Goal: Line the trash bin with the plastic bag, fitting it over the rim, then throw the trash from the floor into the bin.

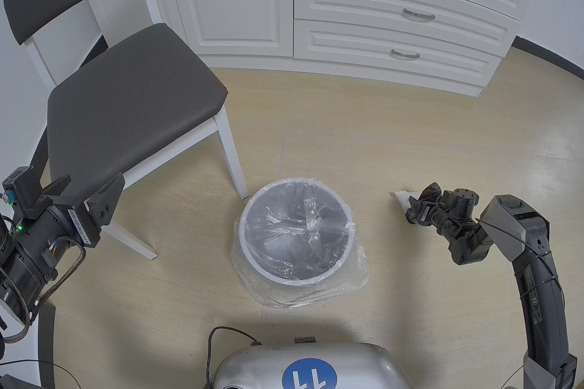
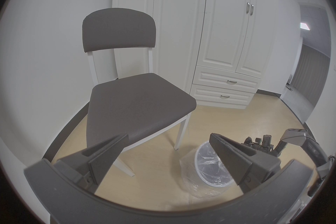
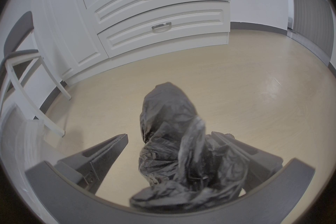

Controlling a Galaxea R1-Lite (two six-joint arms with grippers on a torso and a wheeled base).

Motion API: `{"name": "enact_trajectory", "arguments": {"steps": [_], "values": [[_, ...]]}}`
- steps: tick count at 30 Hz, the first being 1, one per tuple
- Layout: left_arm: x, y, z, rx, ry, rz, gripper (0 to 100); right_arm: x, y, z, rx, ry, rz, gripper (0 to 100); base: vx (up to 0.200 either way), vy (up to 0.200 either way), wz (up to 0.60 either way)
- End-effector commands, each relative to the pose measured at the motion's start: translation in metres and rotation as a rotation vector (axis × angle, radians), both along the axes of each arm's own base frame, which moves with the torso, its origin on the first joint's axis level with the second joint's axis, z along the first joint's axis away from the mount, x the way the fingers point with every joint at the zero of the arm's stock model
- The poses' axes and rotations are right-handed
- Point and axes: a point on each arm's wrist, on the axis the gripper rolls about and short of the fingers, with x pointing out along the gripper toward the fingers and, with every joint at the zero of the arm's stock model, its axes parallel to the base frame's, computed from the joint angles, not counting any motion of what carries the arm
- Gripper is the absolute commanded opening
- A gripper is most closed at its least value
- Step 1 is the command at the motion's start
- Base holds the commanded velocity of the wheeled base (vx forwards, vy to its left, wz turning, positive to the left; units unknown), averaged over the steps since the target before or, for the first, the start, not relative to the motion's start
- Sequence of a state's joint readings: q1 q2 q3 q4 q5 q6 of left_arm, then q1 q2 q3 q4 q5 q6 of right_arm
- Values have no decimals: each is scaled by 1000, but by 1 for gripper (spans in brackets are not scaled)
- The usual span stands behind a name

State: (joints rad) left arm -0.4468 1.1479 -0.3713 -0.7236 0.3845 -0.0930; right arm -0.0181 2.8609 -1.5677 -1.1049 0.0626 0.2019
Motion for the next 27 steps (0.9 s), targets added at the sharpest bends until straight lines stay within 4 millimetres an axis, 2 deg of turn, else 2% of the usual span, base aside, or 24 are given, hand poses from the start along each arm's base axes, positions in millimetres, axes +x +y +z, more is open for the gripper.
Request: {"name": "enact_trajectory", "arguments": {"steps": [1, 18, 19, 27], "values": [[0, 0, 0, 0, 1, 1, 100, -1, -4, -12, -18, 38, -4, 100, 0, 0, 0], [0, 0, -1, 2, 5, 1, 100, 0, -8, -16, -40, 148, -64, 100, 0, 0, 0], [0, 0, -1, 2, 5, 1, 100, 0, -8, -16, -40, 151, -64, 0, 0, 0, 0], [0, 0, -1, 1, 3, 1, 100, 0, -8, -15, -40, 152, -64, 0, 0, 0, 0]]}}
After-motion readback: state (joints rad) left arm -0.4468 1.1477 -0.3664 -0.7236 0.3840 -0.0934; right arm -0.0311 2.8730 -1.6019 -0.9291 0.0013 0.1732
